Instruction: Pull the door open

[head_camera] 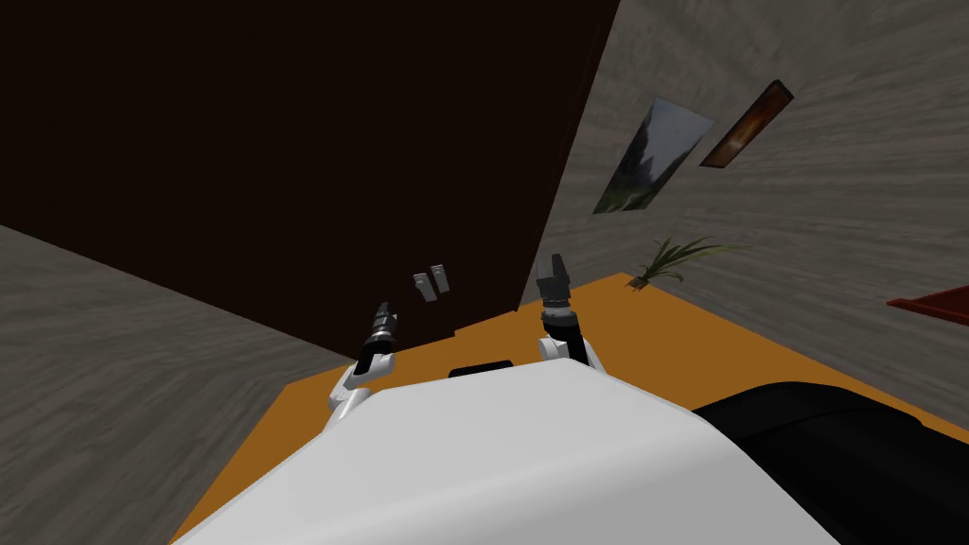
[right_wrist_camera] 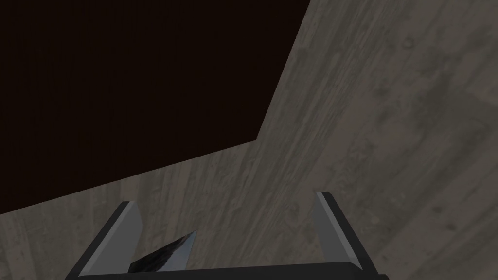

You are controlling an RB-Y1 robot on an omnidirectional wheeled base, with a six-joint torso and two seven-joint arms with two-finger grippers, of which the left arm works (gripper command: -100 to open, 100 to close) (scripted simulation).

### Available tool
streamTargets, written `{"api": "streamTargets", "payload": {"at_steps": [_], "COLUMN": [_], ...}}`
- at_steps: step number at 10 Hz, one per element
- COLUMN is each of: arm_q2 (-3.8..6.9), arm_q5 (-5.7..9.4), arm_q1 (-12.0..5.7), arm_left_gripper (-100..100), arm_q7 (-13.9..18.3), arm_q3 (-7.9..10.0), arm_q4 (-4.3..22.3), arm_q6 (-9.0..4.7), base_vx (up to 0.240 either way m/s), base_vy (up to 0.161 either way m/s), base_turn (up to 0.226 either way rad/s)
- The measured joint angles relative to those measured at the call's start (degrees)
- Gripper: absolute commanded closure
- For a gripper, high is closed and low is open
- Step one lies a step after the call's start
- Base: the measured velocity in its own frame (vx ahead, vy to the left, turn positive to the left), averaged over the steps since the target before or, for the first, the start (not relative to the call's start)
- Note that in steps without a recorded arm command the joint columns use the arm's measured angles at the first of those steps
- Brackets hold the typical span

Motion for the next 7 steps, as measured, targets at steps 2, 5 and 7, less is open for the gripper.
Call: {"api": "streamTargets", "payload": {"at_steps": [2, 5, 7], "arm_q2": [-0.33, -1.07, -1.11], "arm_q5": [-0.08, -0.29, -0.3], "arm_q1": [-0.46, -2.25, -2.33], "arm_left_gripper": [-100, -100, 100], "arm_q7": [-0.28, -0.35, -0.37], "arm_q3": [0.04, -0.97, -1.01], "arm_q4": [0.14, 0.02, 0.0], "arm_q6": [-0.05, -0.34, -0.36], "base_vx": [0.197, 0.195, -0.027], "base_vy": [0.018, -0.076, 0.017], "base_turn": [-0.077, -0.098, 0.013]}}
